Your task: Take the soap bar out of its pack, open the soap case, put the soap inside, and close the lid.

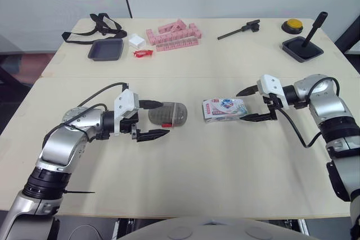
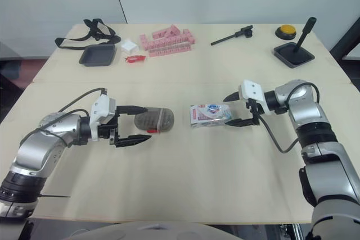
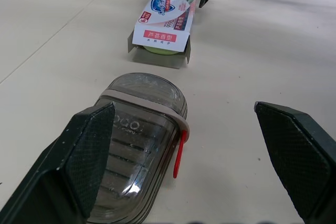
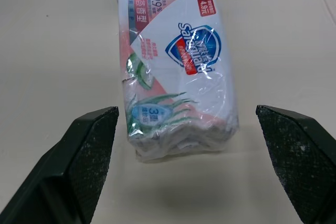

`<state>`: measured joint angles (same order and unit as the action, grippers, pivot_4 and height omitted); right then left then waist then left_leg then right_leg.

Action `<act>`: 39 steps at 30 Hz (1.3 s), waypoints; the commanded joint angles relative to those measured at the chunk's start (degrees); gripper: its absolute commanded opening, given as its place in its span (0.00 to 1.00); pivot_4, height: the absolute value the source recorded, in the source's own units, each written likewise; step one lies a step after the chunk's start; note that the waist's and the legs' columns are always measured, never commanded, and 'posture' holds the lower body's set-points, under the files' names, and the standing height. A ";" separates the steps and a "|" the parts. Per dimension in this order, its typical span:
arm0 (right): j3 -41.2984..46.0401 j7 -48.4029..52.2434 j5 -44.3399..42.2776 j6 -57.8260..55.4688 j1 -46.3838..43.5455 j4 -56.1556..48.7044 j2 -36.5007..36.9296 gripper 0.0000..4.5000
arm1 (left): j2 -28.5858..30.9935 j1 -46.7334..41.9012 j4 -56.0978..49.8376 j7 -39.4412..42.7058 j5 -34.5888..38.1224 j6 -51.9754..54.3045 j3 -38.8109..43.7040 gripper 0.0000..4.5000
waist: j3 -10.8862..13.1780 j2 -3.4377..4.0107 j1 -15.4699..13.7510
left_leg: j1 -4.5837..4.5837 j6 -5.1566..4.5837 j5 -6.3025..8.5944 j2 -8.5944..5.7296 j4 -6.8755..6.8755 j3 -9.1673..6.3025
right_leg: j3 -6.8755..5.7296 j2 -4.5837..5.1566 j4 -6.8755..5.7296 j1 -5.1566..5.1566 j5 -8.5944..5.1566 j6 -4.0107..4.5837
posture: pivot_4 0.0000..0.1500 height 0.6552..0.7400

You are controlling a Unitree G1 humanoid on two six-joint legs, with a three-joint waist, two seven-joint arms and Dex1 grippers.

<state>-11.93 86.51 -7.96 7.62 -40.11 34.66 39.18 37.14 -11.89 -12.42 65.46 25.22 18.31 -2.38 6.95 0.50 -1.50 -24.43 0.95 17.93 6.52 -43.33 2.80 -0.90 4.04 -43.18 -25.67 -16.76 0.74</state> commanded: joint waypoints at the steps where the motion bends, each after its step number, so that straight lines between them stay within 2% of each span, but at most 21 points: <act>1: 0.31 1.08 0.30 0.68 -0.99 -0.70 0.00 1.00 | 0.34 0.15 -2.43 -0.51 1.45 -0.14 1.43 1.00 | 0.00 0.00 0.01 | 0.00 0.00 0.00 0.01 0.00 0.01 | 0.00 0.00 0.00 -0.01 0.00 0.00 | 1.00 0.66; 23: -0.45 -0.31 0.93 -0.94 -0.85 -0.74 -1.37 1.00 | 0.03 1.07 -3.19 -1.69 1.32 -0.71 1.25 1.00 | 0.00 0.00 -0.01 | 0.00 0.00 0.00 0.25 0.00 0.68 | 0.12 0.01 -0.12 -0.19 -0.02 0.04 | 1.00 0.66; 27: -0.33 -0.13 1.06 -1.37 -0.69 -0.94 -1.46 0.74 | 0.16 1.36 -3.21 -1.82 1.21 -0.77 1.28 1.00 | 0.00 0.00 -0.01 | -0.01 0.00 0.00 0.36 0.00 0.91 | 0.15 0.01 -0.15 -0.25 -0.02 0.04 | 1.00 0.66; 32: -0.07 -0.72 1.44 -0.57 -0.84 -0.83 -1.58 0.37 | 0.07 1.58 -3.20 -2.12 1.07 -0.81 1.21 1.00 | 0.00 0.00 0.00 | -0.01 0.00 0.00 0.45 0.00 0.99 | 0.14 -0.01 -0.16 -0.25 -0.02 0.04 | 1.00 0.66; 39: 0.18 -0.84 1.12 -0.80 -0.10 -2.61 -1.01 0.37 | 0.11 2.03 -2.99 -2.25 0.88 -1.22 1.24 1.00 | 0.00 0.00 0.02 | 0.00 -0.01 0.00 0.54 -0.02 1.03 | 0.12 -0.05 -0.18 -0.27 -0.02 0.06 | 1.00 0.66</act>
<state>-12.85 85.67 -6.63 6.59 -40.08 33.76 37.45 37.11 -9.82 -14.12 63.35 25.22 18.12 -2.37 6.95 0.50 -1.47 -24.43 0.95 17.93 7.07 -43.35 3.84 -0.78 3.98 -43.37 -25.95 -16.78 0.80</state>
